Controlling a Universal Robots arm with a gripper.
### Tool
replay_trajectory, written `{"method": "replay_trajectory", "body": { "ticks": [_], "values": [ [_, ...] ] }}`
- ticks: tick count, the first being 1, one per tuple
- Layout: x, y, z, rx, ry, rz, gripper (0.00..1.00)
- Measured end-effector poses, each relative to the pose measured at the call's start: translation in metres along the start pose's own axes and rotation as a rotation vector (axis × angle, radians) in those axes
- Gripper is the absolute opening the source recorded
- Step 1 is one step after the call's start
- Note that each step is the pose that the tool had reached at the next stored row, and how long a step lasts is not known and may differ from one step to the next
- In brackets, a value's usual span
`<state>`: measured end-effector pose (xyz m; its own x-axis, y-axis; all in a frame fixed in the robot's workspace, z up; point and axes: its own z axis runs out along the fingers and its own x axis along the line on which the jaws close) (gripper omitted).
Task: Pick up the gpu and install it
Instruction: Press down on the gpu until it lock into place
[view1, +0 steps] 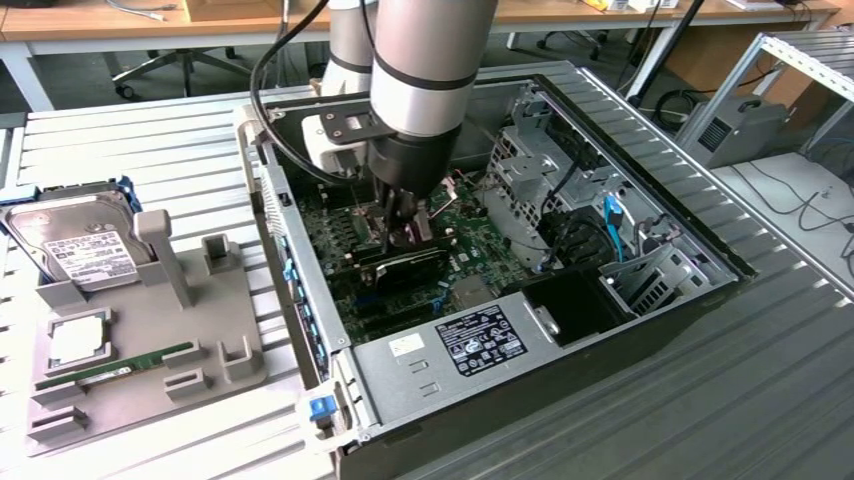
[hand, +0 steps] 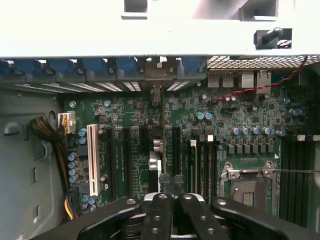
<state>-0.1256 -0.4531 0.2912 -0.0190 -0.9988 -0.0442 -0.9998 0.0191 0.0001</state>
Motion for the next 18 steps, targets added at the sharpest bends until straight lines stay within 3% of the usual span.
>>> {"method": "replay_trajectory", "body": {
  "ticks": [7, 11, 18],
  "values": [
    [-0.0002, -0.0105, -0.002, -0.0001, 0.0002, 0.0, 0.11],
    [-0.0005, -0.011, -0.0068, 0.0001, -0.0001, 0.0, 0.11],
    [-0.0005, -0.011, -0.007, 0.0001, 0.0, 0.0, 0.11]
  ]
}}
